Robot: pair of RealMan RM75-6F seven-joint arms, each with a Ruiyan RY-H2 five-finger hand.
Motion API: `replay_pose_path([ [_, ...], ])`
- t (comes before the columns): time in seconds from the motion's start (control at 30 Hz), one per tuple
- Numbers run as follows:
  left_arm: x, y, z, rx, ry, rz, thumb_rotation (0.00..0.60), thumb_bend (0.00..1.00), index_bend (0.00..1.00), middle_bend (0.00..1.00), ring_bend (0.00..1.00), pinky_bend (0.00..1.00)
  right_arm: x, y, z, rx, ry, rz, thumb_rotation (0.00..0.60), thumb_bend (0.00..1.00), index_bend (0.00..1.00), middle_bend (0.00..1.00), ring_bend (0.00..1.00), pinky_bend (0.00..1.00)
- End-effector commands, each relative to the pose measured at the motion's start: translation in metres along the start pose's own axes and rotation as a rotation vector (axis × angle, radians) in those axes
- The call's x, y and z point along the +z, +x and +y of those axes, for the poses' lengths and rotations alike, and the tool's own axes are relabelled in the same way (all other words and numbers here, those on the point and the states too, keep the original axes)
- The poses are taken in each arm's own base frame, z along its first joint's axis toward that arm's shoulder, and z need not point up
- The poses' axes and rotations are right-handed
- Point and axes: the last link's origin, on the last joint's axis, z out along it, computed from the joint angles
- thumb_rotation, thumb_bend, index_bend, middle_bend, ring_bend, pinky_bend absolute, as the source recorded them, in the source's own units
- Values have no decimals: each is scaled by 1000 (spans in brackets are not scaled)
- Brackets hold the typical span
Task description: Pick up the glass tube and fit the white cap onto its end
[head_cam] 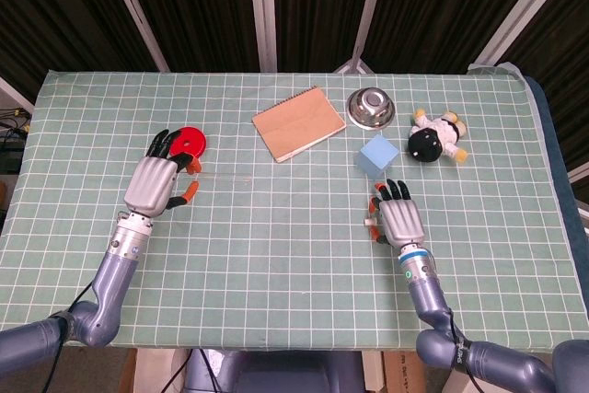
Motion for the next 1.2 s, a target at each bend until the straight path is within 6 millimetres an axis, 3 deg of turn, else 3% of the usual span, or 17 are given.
replay_pose_path([
  [0.03,0,0,-1,1,3,-1,600,713,516,508,83,0,1,0,0,-1,-2,2,600,369,467,175,0,0],
  [0.37,0,-2,-2,1,7,-5,600,713,516,508,83,0,3,-3,1,-8,-12,-4,600,381,504,179,0,0],
  [0.7,-1,-4,-4,-2,11,-10,600,713,517,509,83,0,4,-4,1,-12,-16,5,600,422,635,217,4,0],
  [0.87,-1,-5,-2,-7,9,-11,600,713,517,509,83,0,3,-1,0,-9,-10,23,600,425,643,219,5,0],
  [1.03,-1,-8,3,-27,9,-16,600,713,517,509,83,0,3,13,0,-8,2,68,600,425,643,219,4,0],
  [1.2,1,-21,13,-84,50,-43,600,713,517,513,83,0,7,39,-3,-25,28,162,600,425,643,219,5,0],
])
